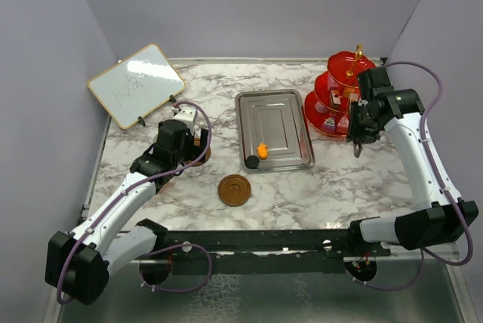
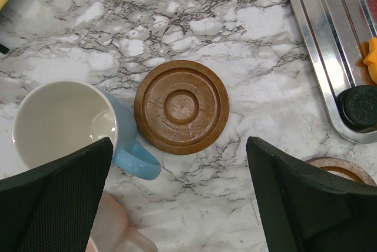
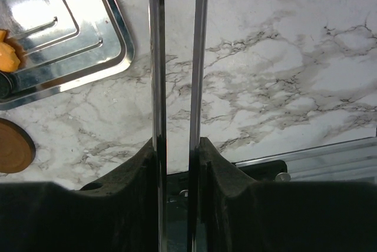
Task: Serve the afternoon tea
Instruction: Place the desert on the desert table.
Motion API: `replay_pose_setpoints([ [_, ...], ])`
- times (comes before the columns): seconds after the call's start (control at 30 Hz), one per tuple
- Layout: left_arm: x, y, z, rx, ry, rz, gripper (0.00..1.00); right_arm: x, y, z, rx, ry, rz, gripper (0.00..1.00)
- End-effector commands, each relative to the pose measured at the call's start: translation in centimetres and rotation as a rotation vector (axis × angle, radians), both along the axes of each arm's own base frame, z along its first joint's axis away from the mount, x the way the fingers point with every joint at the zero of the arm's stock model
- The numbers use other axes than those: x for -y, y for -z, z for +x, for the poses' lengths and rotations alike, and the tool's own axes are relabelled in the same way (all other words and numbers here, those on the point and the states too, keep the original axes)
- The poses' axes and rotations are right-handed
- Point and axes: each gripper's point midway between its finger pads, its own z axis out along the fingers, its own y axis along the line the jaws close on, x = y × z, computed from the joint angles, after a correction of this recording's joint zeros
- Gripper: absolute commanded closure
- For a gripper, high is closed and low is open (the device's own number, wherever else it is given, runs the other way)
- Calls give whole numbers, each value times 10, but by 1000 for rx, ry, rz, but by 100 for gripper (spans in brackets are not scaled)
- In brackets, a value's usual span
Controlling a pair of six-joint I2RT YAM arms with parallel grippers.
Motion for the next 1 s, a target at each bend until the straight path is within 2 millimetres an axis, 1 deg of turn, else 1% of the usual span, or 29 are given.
replay_pose_setpoints([
  [0.0,5,-16,8,42,11,-26,1,-5,-5,27,63,-50,20,84],
  [0.1,5,-16,8,43,12,-26,1,-3,-2,28,49,-48,18,84],
  [0.3,5,-15,8,39,10,-22,1,-2,-21,31,102,-52,26,83],
  [0.37,5,-14,9,37,11,-22,1,0,-22,34,111,-54,23,83],
  [0.47,5,-14,8,35,12,-21,1,-1,-19,39,107,-58,30,83],
  [0.57,4,-13,8,33,9,-17,1,-2,-11,45,93,-65,34,83],
  [0.67,4,-12,8,31,7,-15,1,-3,-6,52,99,-74,41,83],
  [0.73,5,-12,8,28,10,-17,1,0,-3,56,98,-77,28,83],
  [0.8,5,-11,8,26,11,-18,1,2,0,59,83,-78,19,81],
  [0.87,5,-11,8,25,12,-16,1,8,4,59,62,-61,-13,79],
  [0.93,4,-11,8,28,10,-14,1,11,3,59,67,-52,-26,77],
  [0.97,4,-11,8,27,8,-12,1,10,2,59,73,-56,-21,75],
])
